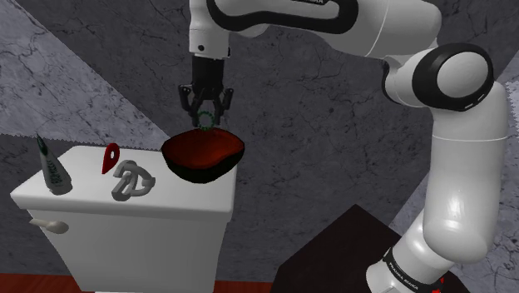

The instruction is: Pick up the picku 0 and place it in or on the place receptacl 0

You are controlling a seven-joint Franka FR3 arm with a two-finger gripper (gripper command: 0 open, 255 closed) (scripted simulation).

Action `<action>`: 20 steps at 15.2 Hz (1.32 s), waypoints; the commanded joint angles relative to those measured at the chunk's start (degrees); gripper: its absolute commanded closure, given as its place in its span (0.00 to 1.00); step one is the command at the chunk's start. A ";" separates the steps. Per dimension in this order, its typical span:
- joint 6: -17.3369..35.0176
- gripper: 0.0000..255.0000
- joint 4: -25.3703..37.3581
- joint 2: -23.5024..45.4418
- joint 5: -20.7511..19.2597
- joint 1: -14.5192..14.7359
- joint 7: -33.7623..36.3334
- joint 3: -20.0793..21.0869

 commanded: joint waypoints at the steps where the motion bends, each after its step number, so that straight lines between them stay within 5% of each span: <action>1: 1.86 1.00 -2.30 -0.48 0.24 -0.48 -0.15 0.02; 8: 7.57 1.00 -8.63 -1.04 0.50 -1.53 -0.58 -0.10; 16: 7.56 1.00 -8.62 -1.04 0.50 -1.53 -0.58 -0.11; 17: 7.56 0.00 -8.62 -1.04 0.50 -1.53 -0.58 -0.11; 20: 7.56 0.00 -8.62 -1.04 0.50 -1.53 -0.58 -0.11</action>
